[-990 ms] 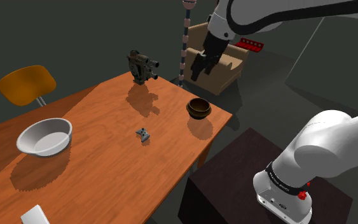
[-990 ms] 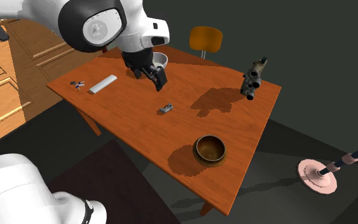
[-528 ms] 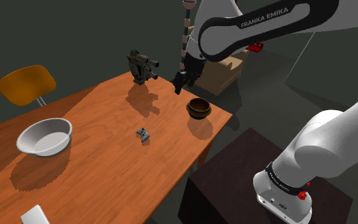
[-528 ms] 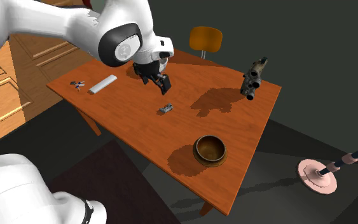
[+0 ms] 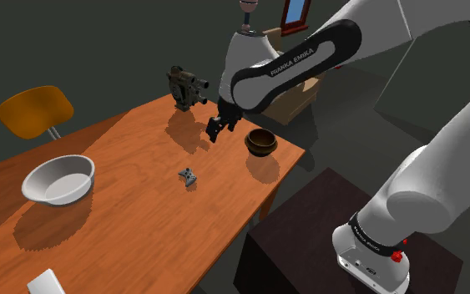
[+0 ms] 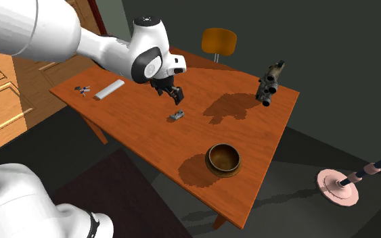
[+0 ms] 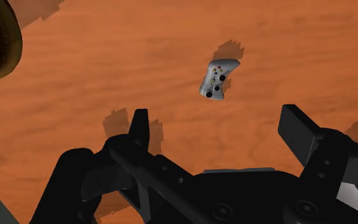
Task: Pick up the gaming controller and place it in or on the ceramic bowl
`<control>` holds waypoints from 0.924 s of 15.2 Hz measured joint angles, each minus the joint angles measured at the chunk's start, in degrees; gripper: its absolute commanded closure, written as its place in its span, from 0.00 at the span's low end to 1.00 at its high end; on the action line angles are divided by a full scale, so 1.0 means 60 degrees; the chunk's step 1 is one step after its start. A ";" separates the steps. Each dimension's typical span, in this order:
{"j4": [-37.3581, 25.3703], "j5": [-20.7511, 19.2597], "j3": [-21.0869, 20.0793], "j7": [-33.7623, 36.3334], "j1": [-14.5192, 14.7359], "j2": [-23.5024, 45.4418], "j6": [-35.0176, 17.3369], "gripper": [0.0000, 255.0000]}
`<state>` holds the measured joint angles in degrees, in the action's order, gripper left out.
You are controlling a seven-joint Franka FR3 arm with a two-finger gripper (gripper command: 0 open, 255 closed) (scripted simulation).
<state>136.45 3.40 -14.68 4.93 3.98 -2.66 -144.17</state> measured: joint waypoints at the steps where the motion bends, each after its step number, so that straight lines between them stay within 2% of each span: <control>1: -0.0083 -0.0177 -0.0050 0.0180 0.0024 0.0344 -0.0234 0.00; 6: -0.1058 -0.1266 -0.0033 0.1149 0.0300 0.2236 -0.0997 0.00; 8: -0.1557 -0.1757 0.0122 0.1556 0.0526 0.3133 -0.1325 0.00; 14: -0.3236 -0.2615 0.0606 0.2333 0.1281 0.5300 -0.1644 0.00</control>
<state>117.03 -12.28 -11.05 18.93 11.67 29.14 -154.03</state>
